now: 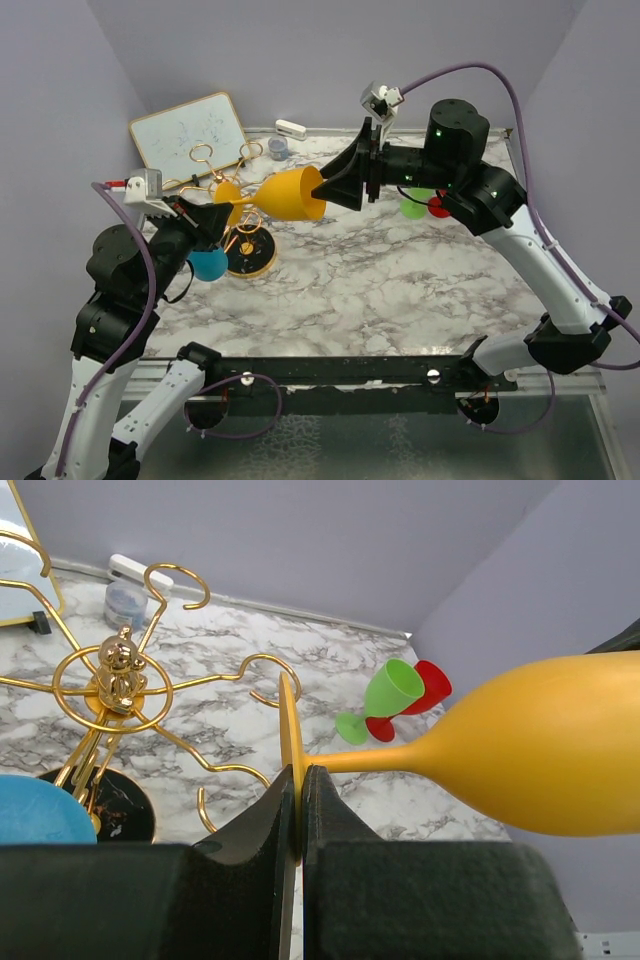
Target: Take the wine glass off the wine glass rack
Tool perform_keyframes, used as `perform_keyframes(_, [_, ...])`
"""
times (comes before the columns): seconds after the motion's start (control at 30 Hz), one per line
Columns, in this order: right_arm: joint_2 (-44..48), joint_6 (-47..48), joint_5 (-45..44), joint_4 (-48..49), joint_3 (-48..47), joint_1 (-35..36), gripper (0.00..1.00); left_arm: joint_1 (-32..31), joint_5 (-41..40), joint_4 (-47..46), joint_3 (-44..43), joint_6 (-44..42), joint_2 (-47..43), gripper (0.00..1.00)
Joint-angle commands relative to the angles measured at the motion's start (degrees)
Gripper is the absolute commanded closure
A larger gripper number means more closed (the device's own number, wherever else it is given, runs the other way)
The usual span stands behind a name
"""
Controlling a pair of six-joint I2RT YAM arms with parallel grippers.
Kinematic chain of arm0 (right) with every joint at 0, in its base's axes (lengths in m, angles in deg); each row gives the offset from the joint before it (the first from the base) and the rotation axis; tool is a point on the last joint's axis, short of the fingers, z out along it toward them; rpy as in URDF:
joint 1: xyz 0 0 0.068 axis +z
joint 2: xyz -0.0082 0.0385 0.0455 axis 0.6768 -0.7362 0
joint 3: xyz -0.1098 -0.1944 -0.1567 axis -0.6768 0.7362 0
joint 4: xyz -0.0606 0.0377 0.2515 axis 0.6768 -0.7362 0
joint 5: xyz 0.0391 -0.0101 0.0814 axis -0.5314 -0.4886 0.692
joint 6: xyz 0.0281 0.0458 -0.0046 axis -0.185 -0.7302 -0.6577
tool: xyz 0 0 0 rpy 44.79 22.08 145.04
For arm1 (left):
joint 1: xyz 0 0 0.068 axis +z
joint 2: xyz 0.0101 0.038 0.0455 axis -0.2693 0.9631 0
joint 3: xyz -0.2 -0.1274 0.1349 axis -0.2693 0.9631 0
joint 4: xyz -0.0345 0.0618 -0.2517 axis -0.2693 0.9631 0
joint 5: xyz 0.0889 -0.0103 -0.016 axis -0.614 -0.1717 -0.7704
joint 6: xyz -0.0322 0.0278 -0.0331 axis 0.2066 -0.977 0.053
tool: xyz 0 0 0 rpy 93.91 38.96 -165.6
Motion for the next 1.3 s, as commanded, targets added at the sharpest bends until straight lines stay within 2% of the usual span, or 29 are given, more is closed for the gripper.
perform_keyframes(0.0, [-0.96,0.20,-1.68,-0.47,0.41,0.13,0.48,0.14,1.92,-2.85,-0.33,0.32,-0.25,1.00])
perform_keyframes(0.13, [-0.45,0.24,-2.38,0.78,1.49,0.13,0.49,0.14,2.19,-3.11,-0.31,0.30,-0.06,1.00])
perform_keyframes(0.23, [-0.58,-0.20,0.17,2.24,2.46,0.13,0.57,0.11,2.92,-3.78,0.33,0.59,0.11,1.00])
perform_keyframes(0.3, [-0.97,-0.71,0.59,2.72,2.49,0.13,0.70,0.09,3.40,-4.38,0.71,0.77,0.37,1.00])
perform_keyframes(0.37, [-1.18,-1.39,-1.67,2.85,2.41,0.10,0.96,0.13,3.94,-4.88,0.85,0.95,0.62,1.00])
perform_keyframes(0.4, [-1.11,-1.67,-3.04,3.01,2.53,0.13,0.98,0.13,4.13,-5.01,0.92,0.91,0.68,1.00])
perform_keyframes(0.43, [-0.92,-1.73,-4.30,3.29,2.64,0.13,0.99,0.11,4.05,-5.08,0.82,0.83,0.88,0.99])
perform_keyframes(0.57, [0.29,-1.81,-9.83,4.19,2.78,0.13,0.99,0.14,2.12,-2.66,-0.26,-0.01,1.90,0.59])
perform_keyframes(0.6, [0.74,-1.89,-11.89,4.04,2.51,0.13,0.99,0.14,1.11,-1.71,-0.76,-0.18,2.22,0.52])
perform_keyframes(0.67, [1.44,-1.68,-16.76,3.55,1.76,0.09,0.99,0.08,-1.37,0.55,-1.69,-0.60,2.78,0.43])
perform_keyframes(0.8, [3.04,-0.29,-28.47,2.94,0.78,0.13,0.99,0.13,-5.13,2.57,-2.07,-0.80,2.69,0.37])
perform_keyframes(1.03, [2.89,5.21,-52.17,4.66,0.27,-0.65,0.99,0.08,-5.81,0.61,-1.18,-0.88,1.37,0.36])
perform_keyframes(1.1, [-0.24,5.53,-51.85,4.12,-1.68,-3.89,0.99,0.09,-5.09,-0.45,-0.71,-0.83,1.21,0.36])
perform_keyframes(1.27, [-14.96,-0.20,-38.17,-5.28,-15.61,-19.15,0.99,0.14,-3.15,-1.02,-0.79,-0.49,1.72,0.36])
